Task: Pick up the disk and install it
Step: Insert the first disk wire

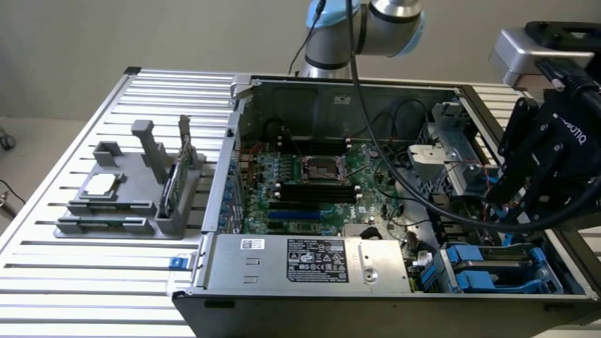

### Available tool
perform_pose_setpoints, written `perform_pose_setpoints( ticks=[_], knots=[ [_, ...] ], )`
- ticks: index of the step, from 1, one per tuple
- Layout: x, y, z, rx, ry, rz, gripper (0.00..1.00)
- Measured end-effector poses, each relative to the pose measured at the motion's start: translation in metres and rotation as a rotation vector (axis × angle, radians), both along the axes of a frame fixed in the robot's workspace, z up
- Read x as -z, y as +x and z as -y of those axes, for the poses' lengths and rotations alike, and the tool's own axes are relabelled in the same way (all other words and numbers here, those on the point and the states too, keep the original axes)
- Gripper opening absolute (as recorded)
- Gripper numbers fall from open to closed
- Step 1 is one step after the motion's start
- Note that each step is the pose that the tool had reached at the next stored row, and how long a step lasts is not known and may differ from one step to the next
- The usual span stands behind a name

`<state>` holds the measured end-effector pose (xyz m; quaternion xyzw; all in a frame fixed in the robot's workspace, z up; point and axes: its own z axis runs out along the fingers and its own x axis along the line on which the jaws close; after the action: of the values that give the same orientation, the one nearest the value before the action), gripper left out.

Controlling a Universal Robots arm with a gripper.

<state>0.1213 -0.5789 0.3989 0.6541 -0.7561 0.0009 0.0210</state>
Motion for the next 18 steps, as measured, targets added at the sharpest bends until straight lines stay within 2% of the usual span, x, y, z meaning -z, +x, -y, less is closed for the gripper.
perform_pose_setpoints(
  ticks=[18],
  knots=[
    [-0.0003,0.0,0.0,0.248,0.0015,0.0001,0.45]
  ],
)
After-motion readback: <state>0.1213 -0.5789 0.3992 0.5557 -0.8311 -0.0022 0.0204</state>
